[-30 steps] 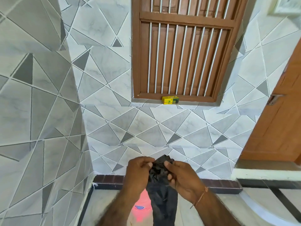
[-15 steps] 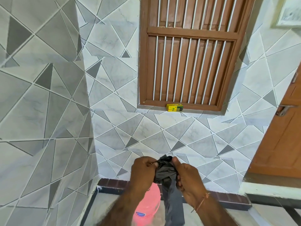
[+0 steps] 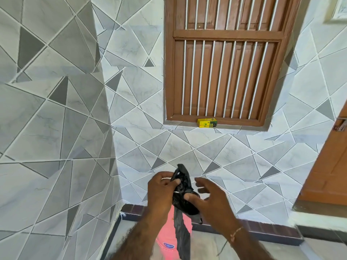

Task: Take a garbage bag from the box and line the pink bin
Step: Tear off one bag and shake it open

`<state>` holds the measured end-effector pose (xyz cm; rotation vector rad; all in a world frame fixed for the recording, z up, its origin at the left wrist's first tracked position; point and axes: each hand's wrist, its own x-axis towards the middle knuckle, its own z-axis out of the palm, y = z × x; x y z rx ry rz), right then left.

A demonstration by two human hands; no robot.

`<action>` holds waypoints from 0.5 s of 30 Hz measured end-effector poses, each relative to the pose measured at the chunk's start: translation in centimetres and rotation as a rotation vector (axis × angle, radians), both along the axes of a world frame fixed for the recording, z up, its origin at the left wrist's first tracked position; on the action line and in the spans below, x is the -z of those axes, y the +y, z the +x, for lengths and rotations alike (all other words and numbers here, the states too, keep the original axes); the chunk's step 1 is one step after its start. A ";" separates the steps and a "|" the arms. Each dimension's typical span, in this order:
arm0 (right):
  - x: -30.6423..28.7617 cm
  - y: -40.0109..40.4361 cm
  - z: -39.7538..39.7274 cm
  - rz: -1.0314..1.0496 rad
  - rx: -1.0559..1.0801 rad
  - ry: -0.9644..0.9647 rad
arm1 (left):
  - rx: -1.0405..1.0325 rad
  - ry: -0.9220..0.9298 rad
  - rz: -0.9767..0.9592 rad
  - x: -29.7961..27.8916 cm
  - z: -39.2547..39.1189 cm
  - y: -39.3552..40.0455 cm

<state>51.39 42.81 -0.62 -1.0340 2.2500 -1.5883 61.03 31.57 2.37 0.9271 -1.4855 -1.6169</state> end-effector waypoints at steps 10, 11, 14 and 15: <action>1.6 -0.2 -5.2 -0.085 0.341 -0.303 | 0.161 -0.466 -0.585 1.4 1.5 -4.8; 2.0 0.5 -6.1 0.000 0.420 -0.181 | 0.205 -0.626 -0.685 1.3 1.9 -5.2; 2.7 2.3 -7.7 0.204 0.483 0.023 | 0.114 -0.720 -0.738 1.8 2.2 -6.2; 2.7 2.7 -7.7 0.298 0.478 0.047 | 0.075 -0.624 -0.687 1.7 2.1 -6.3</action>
